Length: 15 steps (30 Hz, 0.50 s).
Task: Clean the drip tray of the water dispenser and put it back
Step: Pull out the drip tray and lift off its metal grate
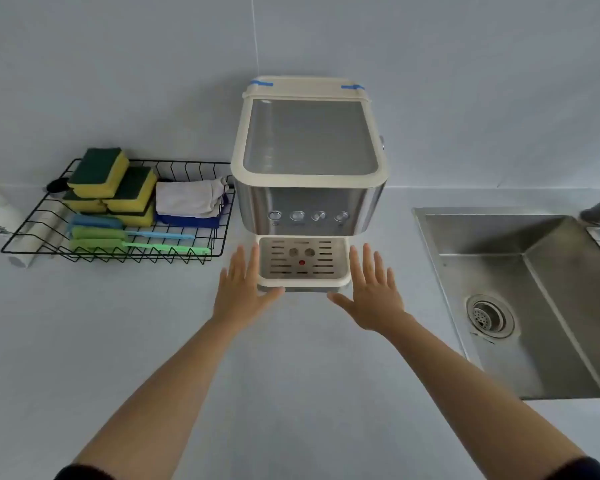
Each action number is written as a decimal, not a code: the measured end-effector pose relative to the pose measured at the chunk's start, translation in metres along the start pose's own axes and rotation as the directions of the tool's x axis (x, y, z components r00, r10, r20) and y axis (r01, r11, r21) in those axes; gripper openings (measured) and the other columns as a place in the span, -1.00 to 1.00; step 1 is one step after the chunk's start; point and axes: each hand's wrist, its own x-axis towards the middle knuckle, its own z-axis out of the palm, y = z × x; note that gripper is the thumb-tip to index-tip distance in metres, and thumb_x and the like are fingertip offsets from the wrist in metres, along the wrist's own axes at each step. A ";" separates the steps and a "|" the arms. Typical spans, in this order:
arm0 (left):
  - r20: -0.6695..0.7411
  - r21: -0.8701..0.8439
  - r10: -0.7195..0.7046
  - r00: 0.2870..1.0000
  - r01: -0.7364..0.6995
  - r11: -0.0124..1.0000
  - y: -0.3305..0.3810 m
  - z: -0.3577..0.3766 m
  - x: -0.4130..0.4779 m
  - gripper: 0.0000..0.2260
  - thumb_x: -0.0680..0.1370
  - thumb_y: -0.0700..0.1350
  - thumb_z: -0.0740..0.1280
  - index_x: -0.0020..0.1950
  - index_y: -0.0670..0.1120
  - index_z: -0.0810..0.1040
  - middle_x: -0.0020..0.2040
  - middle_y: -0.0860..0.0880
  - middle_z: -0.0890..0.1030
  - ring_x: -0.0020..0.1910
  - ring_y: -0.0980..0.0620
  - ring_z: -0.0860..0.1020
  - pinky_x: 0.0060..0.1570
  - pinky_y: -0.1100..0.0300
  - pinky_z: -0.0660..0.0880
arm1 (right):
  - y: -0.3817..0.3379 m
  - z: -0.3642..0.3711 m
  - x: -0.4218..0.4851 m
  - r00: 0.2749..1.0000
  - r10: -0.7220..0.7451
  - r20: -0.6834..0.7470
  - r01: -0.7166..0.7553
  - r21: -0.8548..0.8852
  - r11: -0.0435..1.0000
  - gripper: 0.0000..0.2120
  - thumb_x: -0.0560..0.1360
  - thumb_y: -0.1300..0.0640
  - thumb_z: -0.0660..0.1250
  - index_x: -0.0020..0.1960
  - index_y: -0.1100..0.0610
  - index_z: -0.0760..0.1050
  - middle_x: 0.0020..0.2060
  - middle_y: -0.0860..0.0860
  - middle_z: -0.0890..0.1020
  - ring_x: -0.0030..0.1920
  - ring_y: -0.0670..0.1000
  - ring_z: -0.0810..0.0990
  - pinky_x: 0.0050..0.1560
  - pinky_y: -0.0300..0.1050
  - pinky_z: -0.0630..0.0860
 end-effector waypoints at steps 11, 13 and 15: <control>0.163 -0.069 -0.030 0.986 0.042 0.997 -0.011 0.015 0.051 0.14 0.05 0.34 0.42 0.46 0.04 -0.09 0.47 -0.23 0.08 0.41 -0.23 0.24 0.30 -0.17 0.35 | 0.002 0.022 0.061 0.993 0.007 0.118 -0.042 0.291 0.956 0.17 0.29 -0.18 0.44 0.47 0.14 -0.37 0.49 0.20 -0.26 0.50 0.20 -0.19 0.49 0.19 0.03; 0.184 -0.082 -0.044 0.982 0.060 0.995 -0.015 0.020 0.054 0.14 0.00 0.35 0.39 0.45 0.07 -0.06 0.46 -0.19 0.10 0.36 -0.23 0.31 0.22 -0.17 0.43 | 0.000 0.024 0.066 0.991 0.009 0.134 -0.055 0.346 0.937 0.20 0.26 -0.13 0.49 0.47 0.17 -0.34 0.49 0.21 -0.23 0.51 0.19 -0.14 0.47 0.18 0.10; 0.192 -0.101 -0.032 0.981 0.052 0.993 -0.013 0.018 0.053 0.13 0.07 0.28 0.46 0.48 0.08 -0.10 0.49 -0.15 0.04 0.39 -0.20 0.28 0.23 -0.16 0.42 | -0.002 0.026 0.069 0.991 0.018 0.133 -0.070 0.395 0.916 0.18 0.25 -0.08 0.52 0.48 0.16 -0.28 0.49 0.20 -0.16 0.50 0.20 -0.02 0.42 0.19 0.23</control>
